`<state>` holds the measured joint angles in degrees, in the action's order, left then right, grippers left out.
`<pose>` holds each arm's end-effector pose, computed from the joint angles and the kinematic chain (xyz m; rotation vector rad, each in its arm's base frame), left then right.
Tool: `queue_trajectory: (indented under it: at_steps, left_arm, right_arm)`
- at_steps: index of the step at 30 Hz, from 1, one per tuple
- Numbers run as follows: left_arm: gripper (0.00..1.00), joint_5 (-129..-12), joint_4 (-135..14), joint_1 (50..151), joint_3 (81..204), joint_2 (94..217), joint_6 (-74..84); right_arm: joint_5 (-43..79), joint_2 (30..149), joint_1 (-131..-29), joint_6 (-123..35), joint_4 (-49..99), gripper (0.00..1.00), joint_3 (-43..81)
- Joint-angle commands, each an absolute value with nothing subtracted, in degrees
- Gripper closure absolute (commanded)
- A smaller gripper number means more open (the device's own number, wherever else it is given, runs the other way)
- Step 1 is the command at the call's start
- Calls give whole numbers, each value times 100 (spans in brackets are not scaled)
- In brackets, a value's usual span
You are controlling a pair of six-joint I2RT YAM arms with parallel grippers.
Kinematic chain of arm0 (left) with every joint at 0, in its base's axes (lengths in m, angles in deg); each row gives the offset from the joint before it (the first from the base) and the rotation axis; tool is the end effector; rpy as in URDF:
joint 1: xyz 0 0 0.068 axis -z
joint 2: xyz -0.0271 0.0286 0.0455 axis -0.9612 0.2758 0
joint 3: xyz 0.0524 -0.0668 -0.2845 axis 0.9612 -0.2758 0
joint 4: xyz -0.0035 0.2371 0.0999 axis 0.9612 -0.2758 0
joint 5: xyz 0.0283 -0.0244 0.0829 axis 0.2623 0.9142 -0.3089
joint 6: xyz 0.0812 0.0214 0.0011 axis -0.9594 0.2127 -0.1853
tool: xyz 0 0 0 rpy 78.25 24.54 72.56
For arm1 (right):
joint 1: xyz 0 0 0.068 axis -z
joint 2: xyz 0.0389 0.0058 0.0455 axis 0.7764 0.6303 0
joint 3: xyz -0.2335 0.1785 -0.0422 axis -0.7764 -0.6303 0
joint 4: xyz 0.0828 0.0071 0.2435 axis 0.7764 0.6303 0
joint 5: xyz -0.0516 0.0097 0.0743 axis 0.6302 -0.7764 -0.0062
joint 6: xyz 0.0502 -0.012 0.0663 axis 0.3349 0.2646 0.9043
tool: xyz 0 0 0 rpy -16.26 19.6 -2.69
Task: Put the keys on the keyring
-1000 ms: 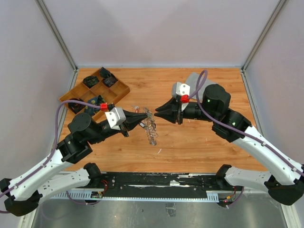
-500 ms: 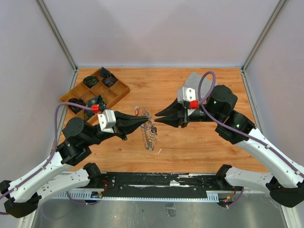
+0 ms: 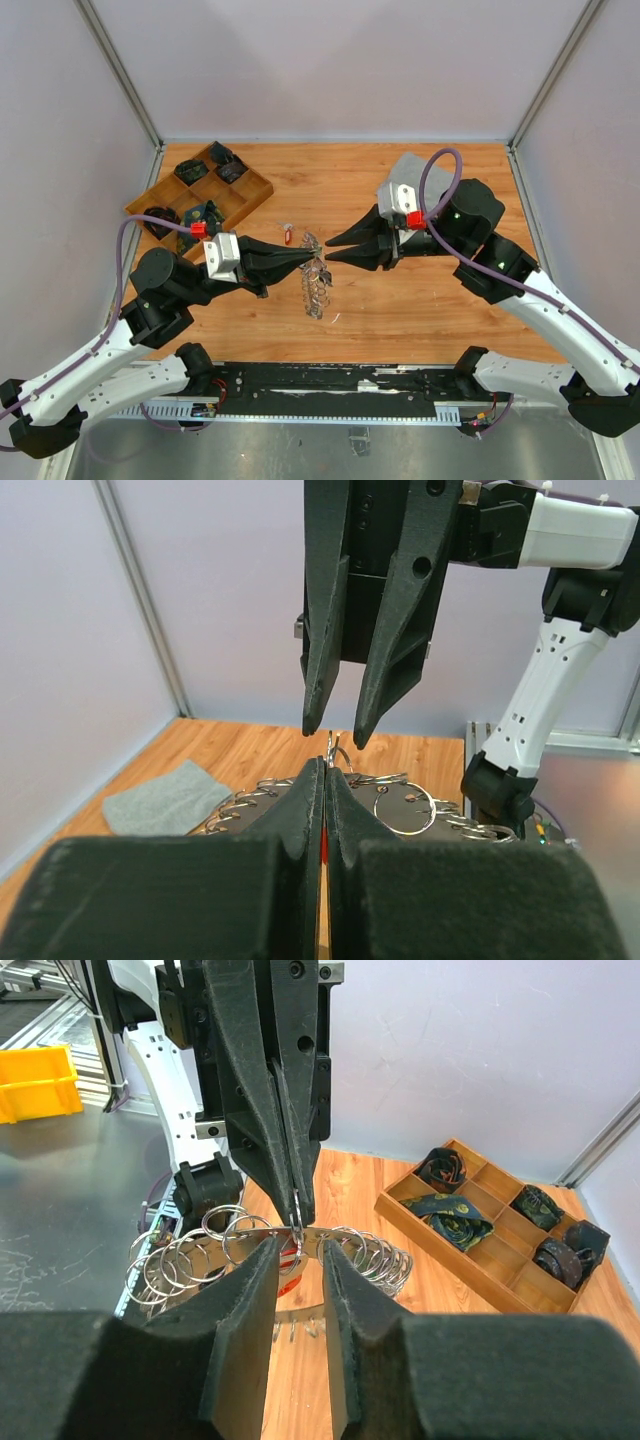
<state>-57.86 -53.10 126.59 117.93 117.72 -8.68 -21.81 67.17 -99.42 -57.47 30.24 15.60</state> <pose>0.0719 -0.1373 0.4373 0.8823 0.9856 -0.9825 0.1009 0.1952 0.4922 -1.2896 0.9358 1.1657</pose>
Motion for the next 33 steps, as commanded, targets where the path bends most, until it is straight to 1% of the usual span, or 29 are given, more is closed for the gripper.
queue_trajectory:
  at_steps: [1, 10, 15, 24, 26, 29, 30, 31, 33]
  left_arm:
    - [99, -5686, -4862, 12681, 11791, 11749, -800]
    - [99, -5610, -4861, 12681, 11787, 11803, -794]
    - [100, -5605, -4830, 12681, 11795, 11813, -808]
    - [99, -5600, -4793, 12681, 11787, 11795, -807]
    - [99, -5600, -4793, 12681, 11788, 11787, -808]
    - [99, -5620, -4800, 12681, 11787, 11795, -818]
    - [99, -5652, -4821, 12681, 11801, 11802, -821]
    - [98, -5673, -4872, 12681, 11831, 11823, -835]
    - [91, -5676, -5007, 12681, 11907, 11861, -867]
  right_arm:
    - [-2401, 6723, -9955, -5648, 2767, 74, 1554]
    - [-2492, 6830, -9959, -5574, 2718, 74, 1538]
    - [-2509, 6876, -9958, -5591, 2764, 76, 1517]
    - [-2586, 6947, -9957, -5601, 2828, 84, 1551]
    - [-2629, 6971, -9959, -5585, 2828, 89, 1576]
    - [-2629, 6986, -9958, -5586, 2870, 99, 1632]
    - [-2613, 6998, -9962, -5595, 2909, 99, 1659]
    - [-2596, 7006, -9960, -5621, 3006, 99, 1707]
    - [-2568, 7058, -9960, -5802, 3404, 99, 1878]
